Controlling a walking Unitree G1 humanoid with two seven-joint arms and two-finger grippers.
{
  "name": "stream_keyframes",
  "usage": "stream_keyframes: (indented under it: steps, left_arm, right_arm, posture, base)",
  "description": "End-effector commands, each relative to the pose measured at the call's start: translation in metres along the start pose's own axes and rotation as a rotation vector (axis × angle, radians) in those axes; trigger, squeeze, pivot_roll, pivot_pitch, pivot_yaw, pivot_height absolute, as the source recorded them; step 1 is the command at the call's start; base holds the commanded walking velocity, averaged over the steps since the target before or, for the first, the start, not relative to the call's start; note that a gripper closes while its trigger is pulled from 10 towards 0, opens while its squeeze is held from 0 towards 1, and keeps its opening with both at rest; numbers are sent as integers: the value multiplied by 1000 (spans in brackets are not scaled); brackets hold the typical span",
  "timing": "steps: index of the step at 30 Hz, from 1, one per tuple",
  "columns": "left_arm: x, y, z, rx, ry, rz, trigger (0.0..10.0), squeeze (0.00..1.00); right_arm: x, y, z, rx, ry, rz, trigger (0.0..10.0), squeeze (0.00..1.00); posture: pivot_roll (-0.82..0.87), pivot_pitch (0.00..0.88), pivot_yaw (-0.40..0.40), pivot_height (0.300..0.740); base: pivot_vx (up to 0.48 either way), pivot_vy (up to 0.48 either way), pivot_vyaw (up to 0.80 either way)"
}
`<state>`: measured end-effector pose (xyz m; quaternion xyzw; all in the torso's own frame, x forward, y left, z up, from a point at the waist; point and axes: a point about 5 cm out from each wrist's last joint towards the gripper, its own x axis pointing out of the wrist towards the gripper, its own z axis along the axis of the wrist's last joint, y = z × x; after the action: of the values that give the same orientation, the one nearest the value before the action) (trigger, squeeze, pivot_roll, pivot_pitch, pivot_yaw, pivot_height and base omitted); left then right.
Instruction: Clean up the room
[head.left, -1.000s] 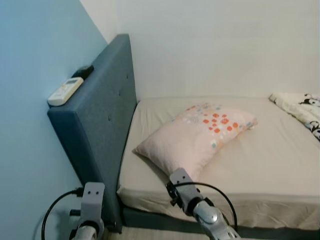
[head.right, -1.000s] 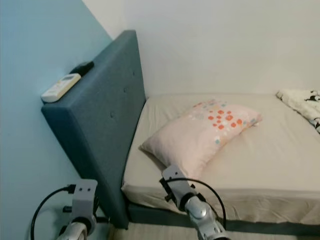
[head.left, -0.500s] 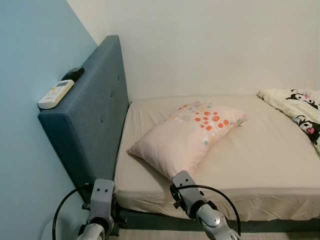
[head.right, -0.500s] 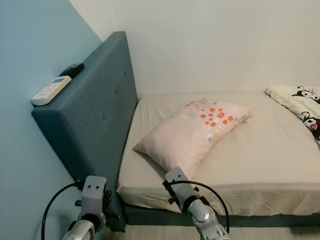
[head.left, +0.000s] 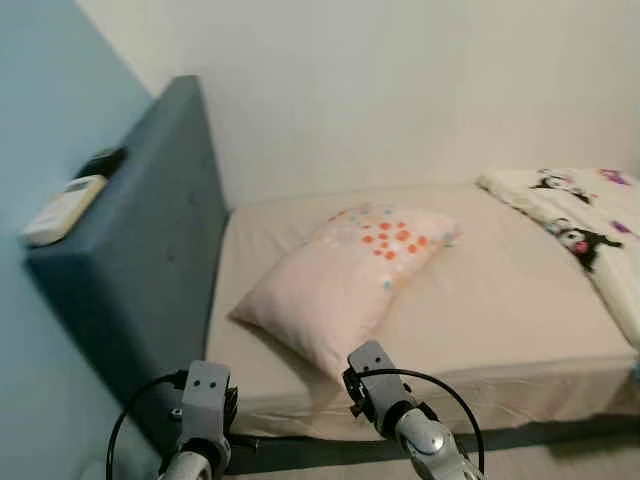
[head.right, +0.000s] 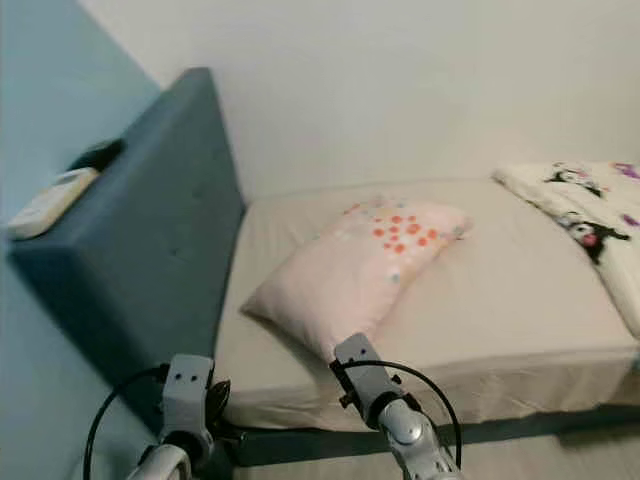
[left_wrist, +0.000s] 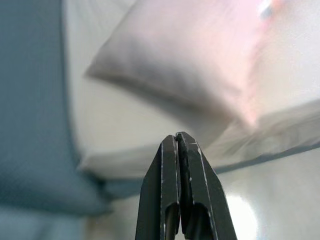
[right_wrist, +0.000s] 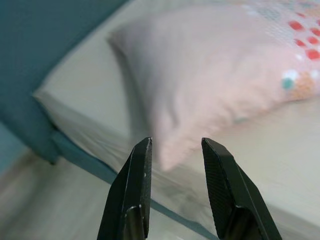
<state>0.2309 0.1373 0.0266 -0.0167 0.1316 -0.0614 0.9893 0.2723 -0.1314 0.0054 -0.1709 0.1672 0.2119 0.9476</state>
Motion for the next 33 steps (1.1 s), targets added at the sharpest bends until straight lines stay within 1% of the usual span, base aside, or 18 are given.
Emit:
stream_keyframes:
  steps: [1, 7, 9, 15, 26, 33]
  left_arm:
    - [-4, 6, -1, 2, -2, 17, 10000, 0]
    - [-4, 6, 0, 6, -9, 21, 10000, 0]
    - [-3, 8, 1, 6, -21, 34, 10000, 0]
    - [-4, 8, 0, 24, -14, 33, 10000, 0]
    - [-5, 9, 0, 27, -21, 34, 10000, 0]
    - [-4, 6, 0, 43, -23, 1, 10000, 0]
  right_arm:
    - [3, 5, 2, 19, -2, 13, 10000, 0]
    - [3, 4, 2, 18, 2, 13, 10000, 0]
    - [3, 3, 2, 16, 4, 15, 10000, 0]
    - [3, 3, 2, 14, 5, 19, 10000, 0]
    - [4, 6, 1, 16, 11, 27, 10000, 0]
    - [4, 5, 0, 16, 14, 22, 10000, 0]
  posture:
    - [-96, 0, 11, 738]
    - [-95, 0, 10, 738]
    - [-96, 0, 10, 738]
    - [-94, 0, 10, 738]
    - [-96, 0, 10, 738]
    - [-99, 0, 11, 738]
  base:
    - [446, 0, 0]
    - [434, 0, 0]
    - [0, 0, 0]
    - [0, 0, 0]
    - [0, 0, 0]
    - [0, 0, 0]
